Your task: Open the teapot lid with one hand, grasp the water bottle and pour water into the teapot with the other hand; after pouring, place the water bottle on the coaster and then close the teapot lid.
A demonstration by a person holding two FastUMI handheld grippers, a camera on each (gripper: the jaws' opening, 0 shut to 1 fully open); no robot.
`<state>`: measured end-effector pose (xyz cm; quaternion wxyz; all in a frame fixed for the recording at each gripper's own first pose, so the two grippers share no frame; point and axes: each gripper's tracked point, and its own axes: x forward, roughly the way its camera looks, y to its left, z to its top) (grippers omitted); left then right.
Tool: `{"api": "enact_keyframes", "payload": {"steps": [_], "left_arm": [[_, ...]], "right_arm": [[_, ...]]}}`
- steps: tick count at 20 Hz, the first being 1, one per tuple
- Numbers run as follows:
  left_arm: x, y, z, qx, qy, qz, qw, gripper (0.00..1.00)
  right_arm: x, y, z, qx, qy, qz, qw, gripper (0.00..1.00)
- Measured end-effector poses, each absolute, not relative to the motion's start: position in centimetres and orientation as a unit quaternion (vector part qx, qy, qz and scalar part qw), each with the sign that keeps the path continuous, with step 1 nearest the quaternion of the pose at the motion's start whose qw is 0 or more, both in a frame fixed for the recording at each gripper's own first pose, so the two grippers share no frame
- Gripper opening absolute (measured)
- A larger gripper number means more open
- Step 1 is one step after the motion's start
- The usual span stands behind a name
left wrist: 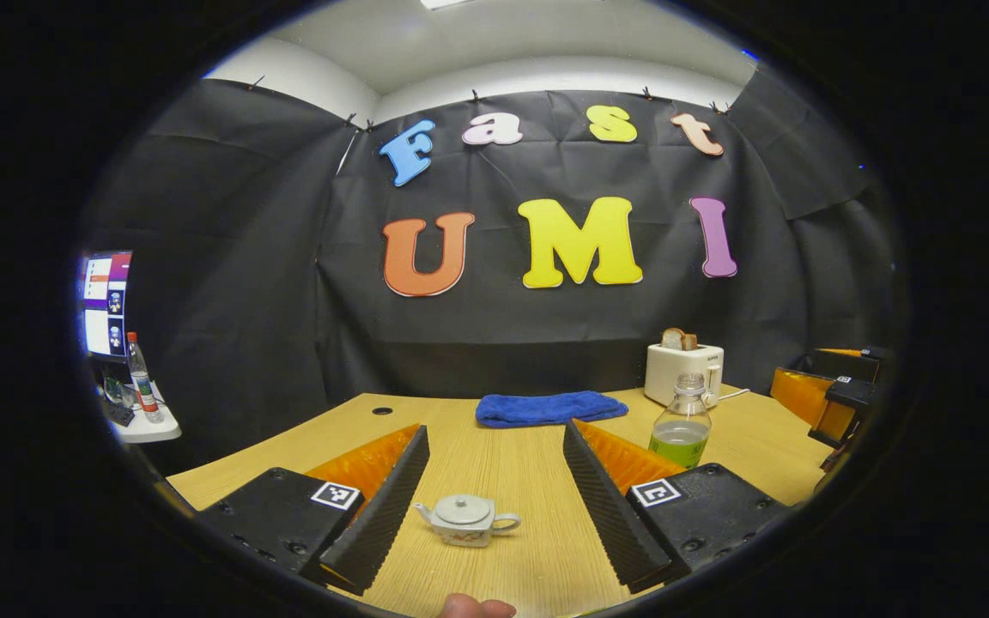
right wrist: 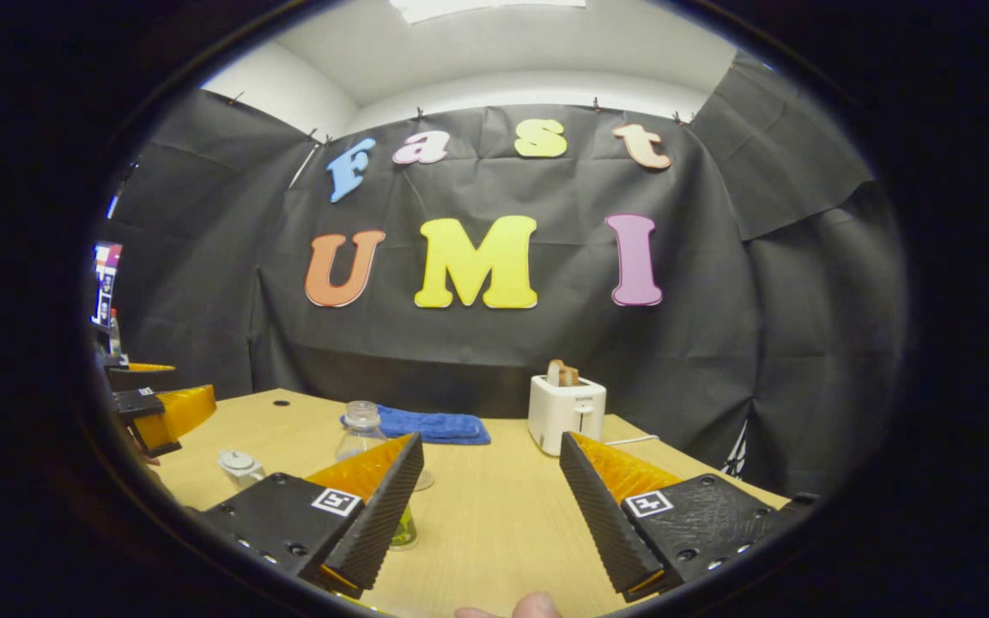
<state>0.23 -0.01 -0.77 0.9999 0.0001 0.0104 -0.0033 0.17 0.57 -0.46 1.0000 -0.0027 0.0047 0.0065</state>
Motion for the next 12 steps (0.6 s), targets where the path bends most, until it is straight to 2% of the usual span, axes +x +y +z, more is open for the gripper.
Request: {"api": "enact_keyframes", "payload": {"steps": [12], "left_arm": [[0.11,-0.49,-0.67,0.005,0.007,-0.01,1.0,0.98]], "right_arm": [[-0.03,0.84,-0.81,-0.004,0.008,0.009,1.0,0.95]]}}
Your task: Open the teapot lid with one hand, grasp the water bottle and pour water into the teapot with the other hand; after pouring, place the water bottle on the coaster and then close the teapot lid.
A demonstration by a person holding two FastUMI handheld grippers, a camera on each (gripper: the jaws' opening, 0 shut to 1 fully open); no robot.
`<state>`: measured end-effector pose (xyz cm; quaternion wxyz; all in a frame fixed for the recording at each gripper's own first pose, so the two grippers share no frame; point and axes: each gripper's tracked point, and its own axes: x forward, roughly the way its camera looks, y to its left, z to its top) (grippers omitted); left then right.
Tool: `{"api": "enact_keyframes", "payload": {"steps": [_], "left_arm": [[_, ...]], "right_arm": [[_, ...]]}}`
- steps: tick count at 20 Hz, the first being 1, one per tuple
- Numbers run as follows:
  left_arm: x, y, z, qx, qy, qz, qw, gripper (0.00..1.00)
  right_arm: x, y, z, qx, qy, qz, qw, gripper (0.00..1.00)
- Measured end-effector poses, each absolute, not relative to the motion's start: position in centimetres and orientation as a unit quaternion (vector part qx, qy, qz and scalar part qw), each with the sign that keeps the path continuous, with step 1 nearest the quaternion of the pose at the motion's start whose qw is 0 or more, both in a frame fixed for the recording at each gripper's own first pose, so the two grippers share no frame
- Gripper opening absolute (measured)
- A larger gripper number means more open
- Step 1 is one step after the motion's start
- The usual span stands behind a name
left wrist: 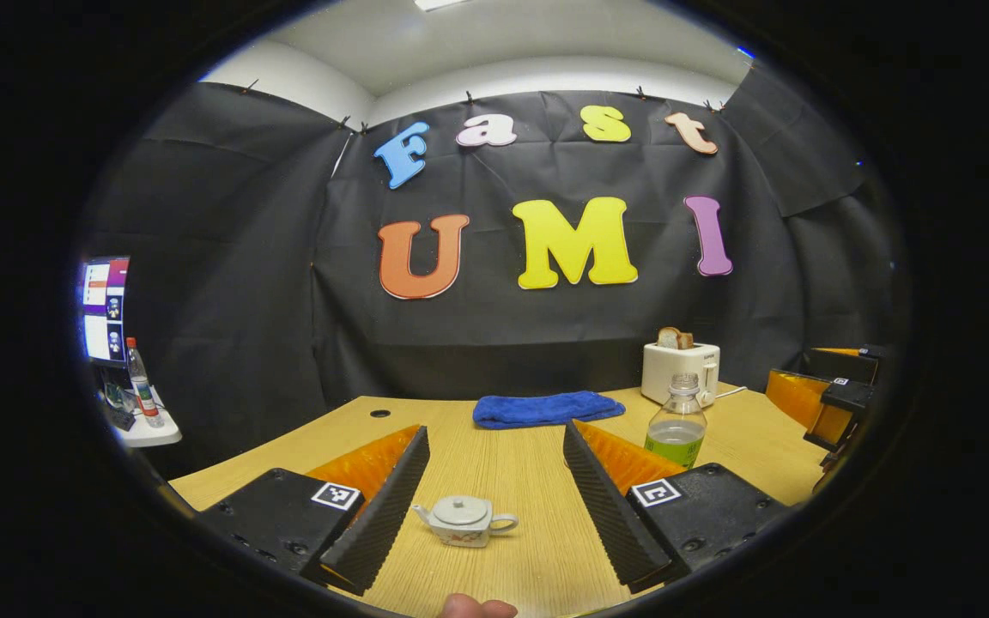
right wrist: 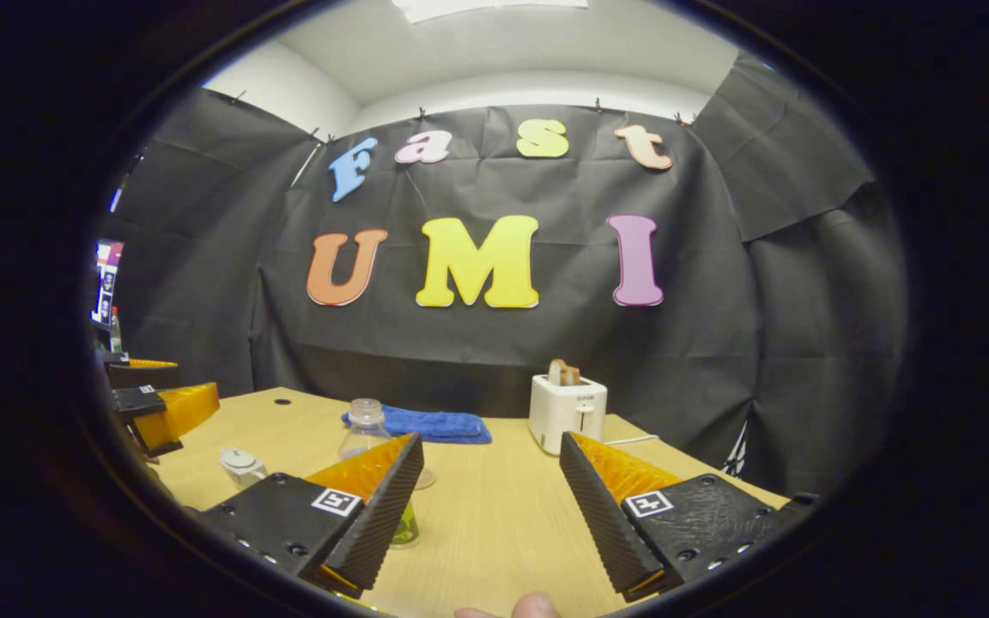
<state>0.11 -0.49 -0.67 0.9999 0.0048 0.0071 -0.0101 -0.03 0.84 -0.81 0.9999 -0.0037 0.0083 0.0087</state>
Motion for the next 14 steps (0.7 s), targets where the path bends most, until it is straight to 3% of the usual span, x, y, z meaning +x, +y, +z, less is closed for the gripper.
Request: {"api": "enact_keyframes", "payload": {"steps": [10,14], "left_arm": [[0.1,-0.6,-1.6,0.008,0.014,-0.005,1.0,0.98],[0.0,0.9,-4.3,0.012,0.046,0.005,0.999,0.99]], "right_arm": [[0.0,1.0,-3.0,-0.005,0.022,0.027,0.999,0.95],[0.2,0.4,-4.3,-0.003,0.03,0.033,0.999,0.95]]}}
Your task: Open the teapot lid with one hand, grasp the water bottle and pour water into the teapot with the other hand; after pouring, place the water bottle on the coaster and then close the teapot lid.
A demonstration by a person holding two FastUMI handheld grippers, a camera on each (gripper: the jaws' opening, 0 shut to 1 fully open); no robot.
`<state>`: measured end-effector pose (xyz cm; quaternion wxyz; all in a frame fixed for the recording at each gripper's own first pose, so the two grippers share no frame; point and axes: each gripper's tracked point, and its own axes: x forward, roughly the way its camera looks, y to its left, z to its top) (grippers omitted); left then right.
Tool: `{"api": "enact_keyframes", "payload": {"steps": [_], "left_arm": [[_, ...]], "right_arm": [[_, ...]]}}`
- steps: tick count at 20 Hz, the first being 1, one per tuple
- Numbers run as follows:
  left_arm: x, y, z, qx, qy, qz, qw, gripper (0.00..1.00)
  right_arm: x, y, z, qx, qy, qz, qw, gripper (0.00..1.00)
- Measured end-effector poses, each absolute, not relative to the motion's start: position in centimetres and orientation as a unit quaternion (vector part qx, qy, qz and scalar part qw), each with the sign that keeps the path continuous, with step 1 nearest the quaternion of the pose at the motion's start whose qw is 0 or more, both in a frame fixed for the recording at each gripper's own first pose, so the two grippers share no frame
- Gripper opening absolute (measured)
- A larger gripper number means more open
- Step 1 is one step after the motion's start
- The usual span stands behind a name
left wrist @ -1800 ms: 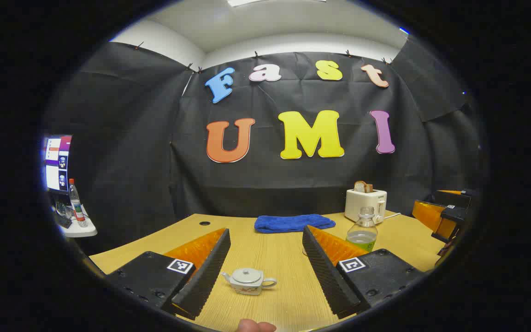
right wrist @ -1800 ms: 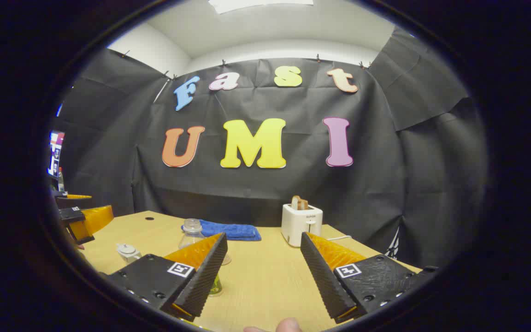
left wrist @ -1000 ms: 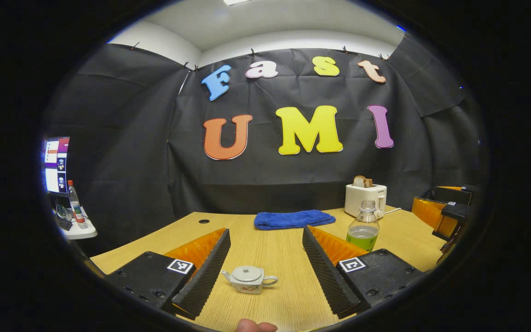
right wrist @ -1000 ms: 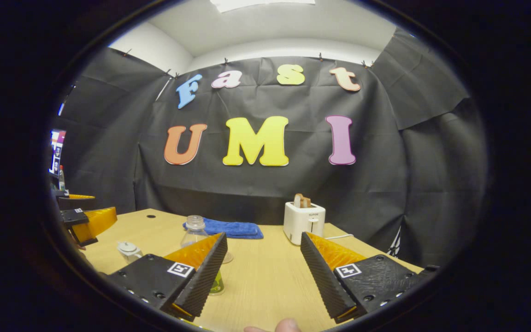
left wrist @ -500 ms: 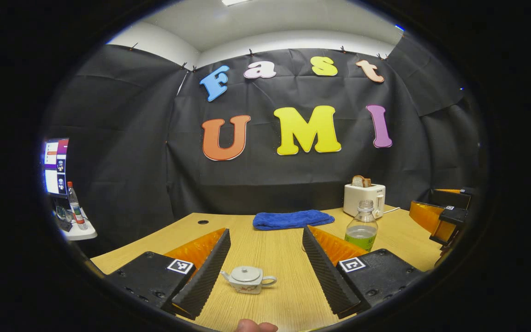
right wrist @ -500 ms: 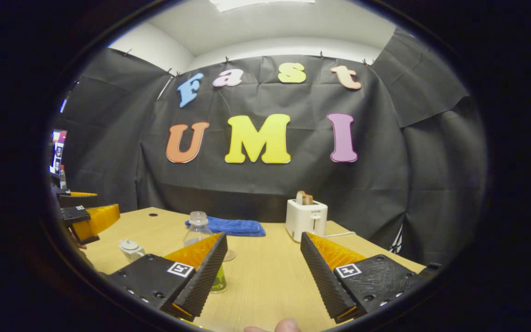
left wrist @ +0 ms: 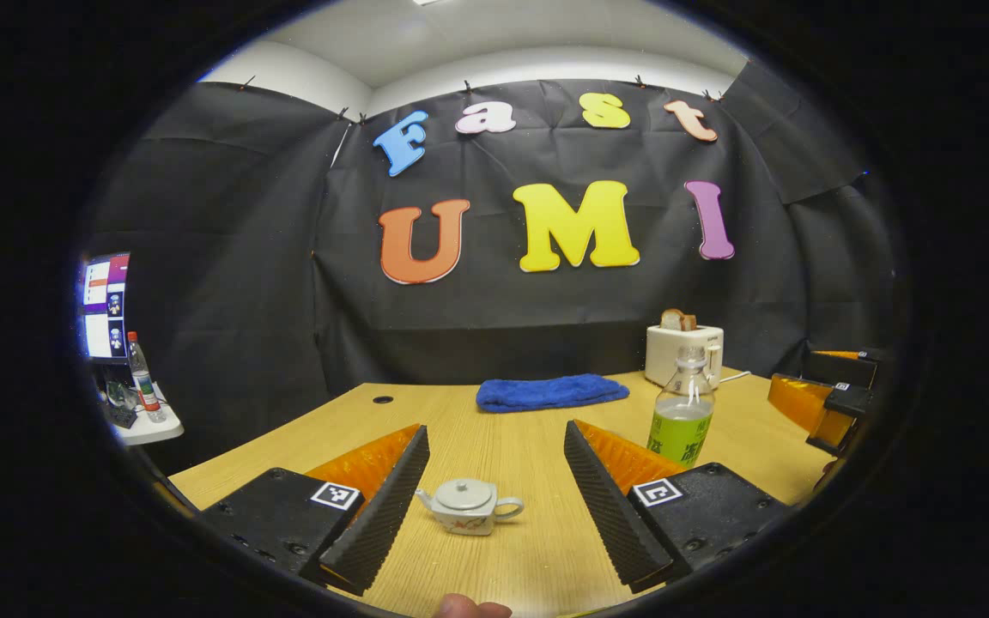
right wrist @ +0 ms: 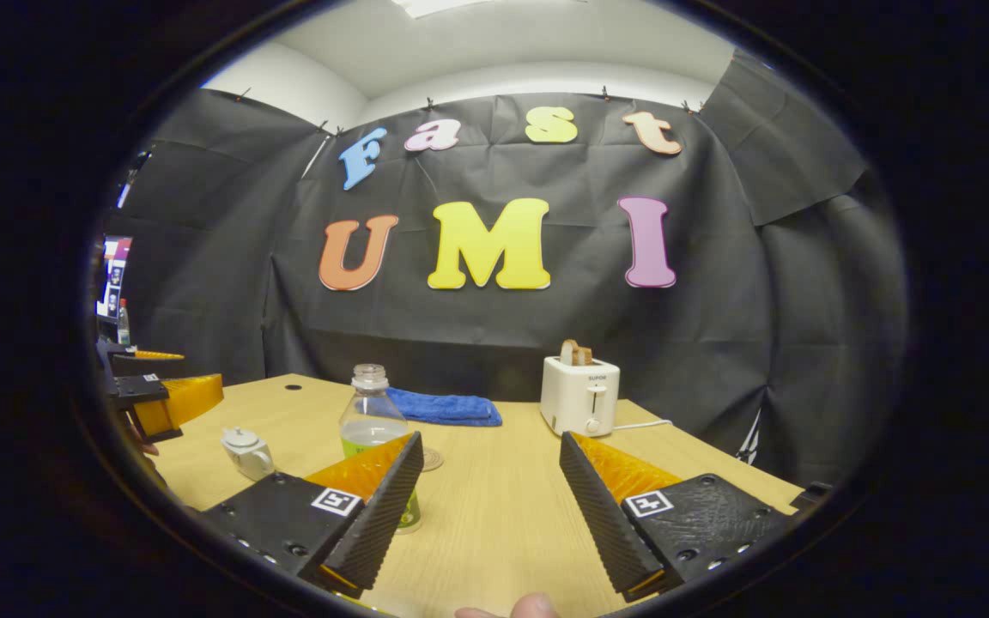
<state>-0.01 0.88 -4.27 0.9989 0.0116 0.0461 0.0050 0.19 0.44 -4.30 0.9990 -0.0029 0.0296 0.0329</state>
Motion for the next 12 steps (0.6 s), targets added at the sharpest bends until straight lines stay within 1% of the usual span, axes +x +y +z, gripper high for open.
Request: {"api": "enact_keyframes", "payload": {"steps": [2,3,5,6,8,9,10,12], "left_arm": [[0.2,1.8,-5.5,0.014,0.06,0.014,0.998,0.99],[0.4,2.0,-6.1,0.011,0.066,0.015,0.998,0.99],[1.1,1.9,-7.3,-0.003,0.079,0.008,0.997,0.99],[1.6,2.0,-7.9,-0.008,0.085,0.006,0.996,0.99],[2.1,2.0,-8.9,-0.01,0.097,0.001,0.995,0.93],[2.8,2.1,-9.3,-0.006,0.104,0.002,0.995,0.88],[3.2,2.3,-9.7,-0.002,0.108,0.004,0.994,0.86],[4.2,2.4,-10.4,0.005,0.12,0.006,0.993,0.8]], "right_arm": [[0.3,0.2,-4.9,-0.013,0.032,0.031,0.999,0.97],[0.3,0.0,-5.1,-0.018,0.032,0.03,0.999,0.95],[0.3,-0.2,-5.3,-0.021,0.032,0.029,0.999,0.95],[0.4,-0.3,-5.4,-0.022,0.033,0.028,0.999,0.97],[0.6,-0.6,-5.8,-0.027,0.038,0.023,0.999,0.97],[0.6,-0.9,-5.9,-0.03,0.04,0.02,0.999,0.95],[0.6,-1.1,-6.0,-0.031,0.041,0.018,0.999,0.97],[0.7,-1.5,-6.3,-0.031,0.043,0.014,0.998,0.94]]}}
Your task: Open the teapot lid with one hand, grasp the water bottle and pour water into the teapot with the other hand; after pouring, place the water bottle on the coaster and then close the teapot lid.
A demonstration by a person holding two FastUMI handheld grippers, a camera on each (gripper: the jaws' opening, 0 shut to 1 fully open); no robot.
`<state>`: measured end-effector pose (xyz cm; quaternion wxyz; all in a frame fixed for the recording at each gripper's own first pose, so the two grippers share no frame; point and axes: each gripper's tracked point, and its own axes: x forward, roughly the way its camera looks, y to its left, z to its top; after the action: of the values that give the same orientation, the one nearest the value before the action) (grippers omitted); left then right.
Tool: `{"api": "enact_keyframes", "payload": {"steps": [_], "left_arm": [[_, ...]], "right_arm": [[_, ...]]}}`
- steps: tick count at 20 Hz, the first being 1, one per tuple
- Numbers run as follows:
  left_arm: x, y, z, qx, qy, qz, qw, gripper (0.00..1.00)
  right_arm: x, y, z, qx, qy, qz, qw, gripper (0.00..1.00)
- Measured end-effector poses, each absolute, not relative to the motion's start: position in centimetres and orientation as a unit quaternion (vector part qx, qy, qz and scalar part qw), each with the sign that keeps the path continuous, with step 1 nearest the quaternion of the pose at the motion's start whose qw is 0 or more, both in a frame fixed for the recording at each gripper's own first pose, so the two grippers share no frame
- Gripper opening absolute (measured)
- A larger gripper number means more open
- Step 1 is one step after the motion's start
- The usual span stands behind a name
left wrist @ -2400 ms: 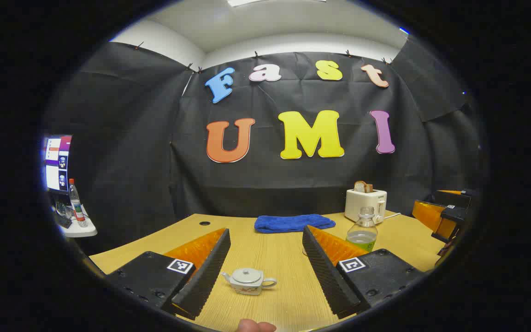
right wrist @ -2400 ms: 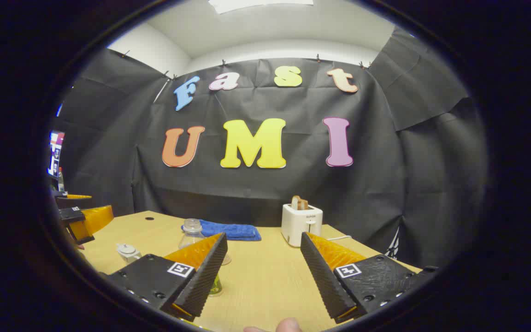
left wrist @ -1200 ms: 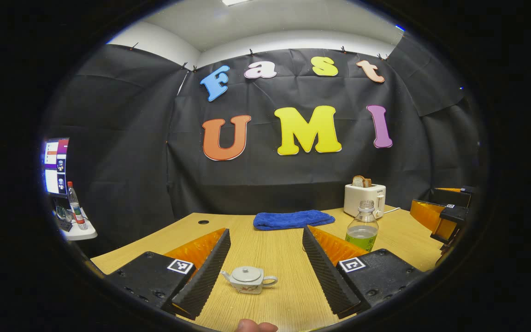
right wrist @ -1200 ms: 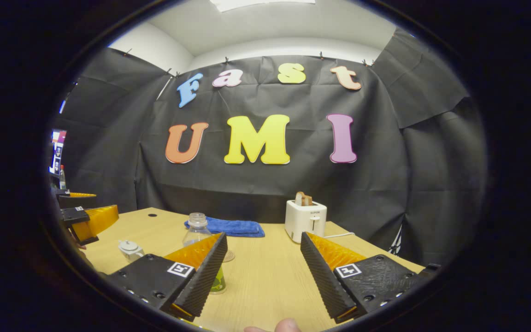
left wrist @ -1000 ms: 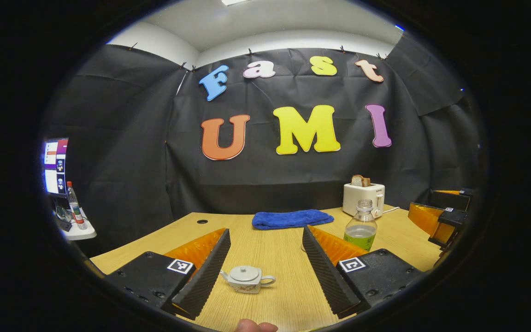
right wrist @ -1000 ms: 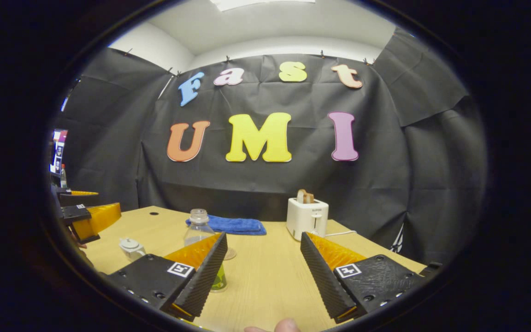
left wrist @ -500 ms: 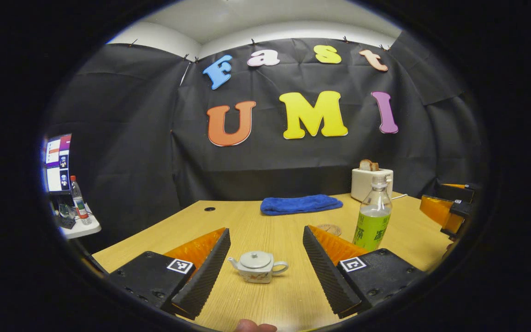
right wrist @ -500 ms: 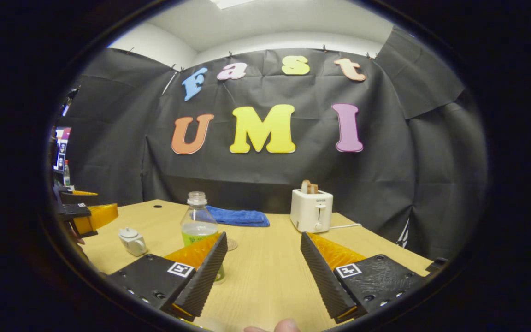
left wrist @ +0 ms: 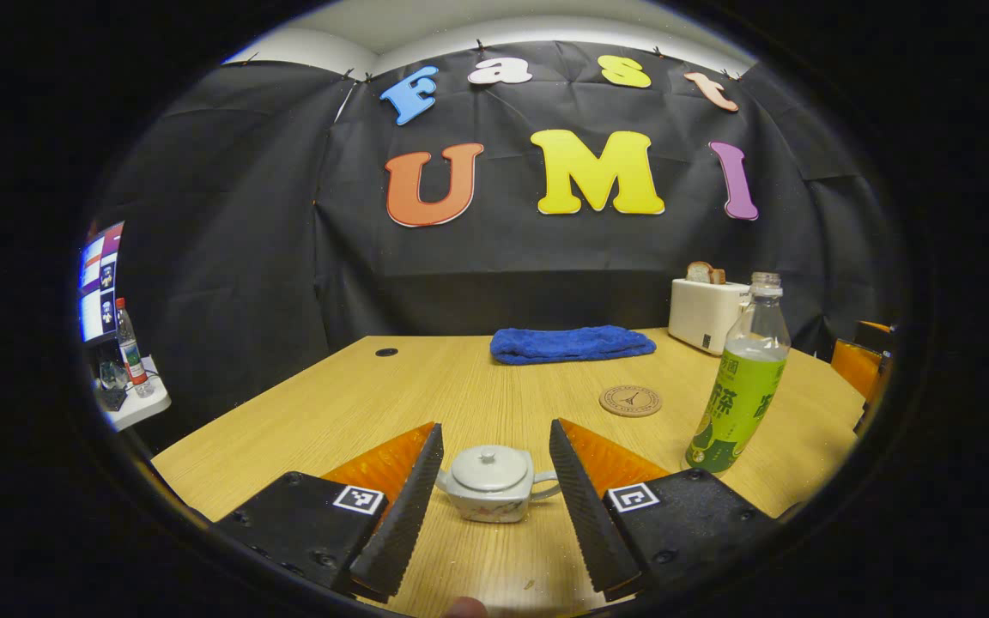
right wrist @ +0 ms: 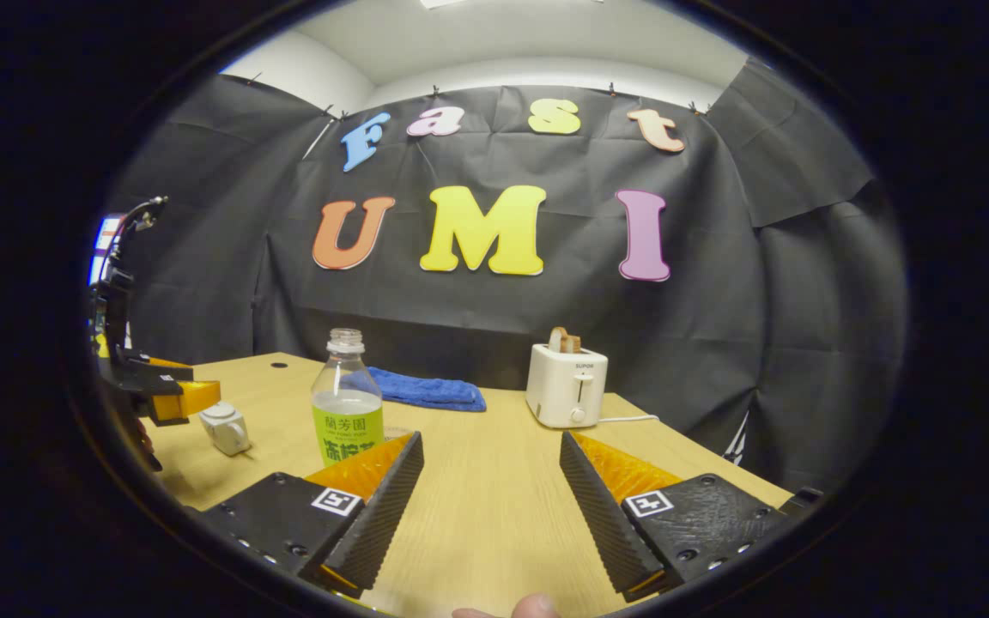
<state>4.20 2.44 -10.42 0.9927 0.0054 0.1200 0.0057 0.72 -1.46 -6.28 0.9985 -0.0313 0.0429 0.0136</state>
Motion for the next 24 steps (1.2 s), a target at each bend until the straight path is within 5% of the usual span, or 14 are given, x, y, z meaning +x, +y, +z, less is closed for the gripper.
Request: {"api": "enact_keyframes", "payload": {"steps": [8,13,19,24], "left_arm": [[5.5,2.8,-12.3,0.003,0.149,0.021,0.989,0.47],[5.9,2.9,-12.5,0.006,0.15,0.028,0.988,0.17],[6.0,3.0,-12.3,0.026,0.151,0.034,0.988,0.04],[6.0,2.8,-11.3,0.018,0.141,0.024,0.99,0.03]], "right_arm": [[1.3,-2.4,-7.3,-0.031,0.057,0.006,0.998,0.96],[1.6,-2.4,-7.9,-0.029,0.064,0.007,0.997,0.96],[1.8,-2.4,-8.2,-0.029,0.065,0.012,0.997,0.98],[1.8,-2.1,-8.5,-0.009,0.066,0.028,0.997,0.96]]}}
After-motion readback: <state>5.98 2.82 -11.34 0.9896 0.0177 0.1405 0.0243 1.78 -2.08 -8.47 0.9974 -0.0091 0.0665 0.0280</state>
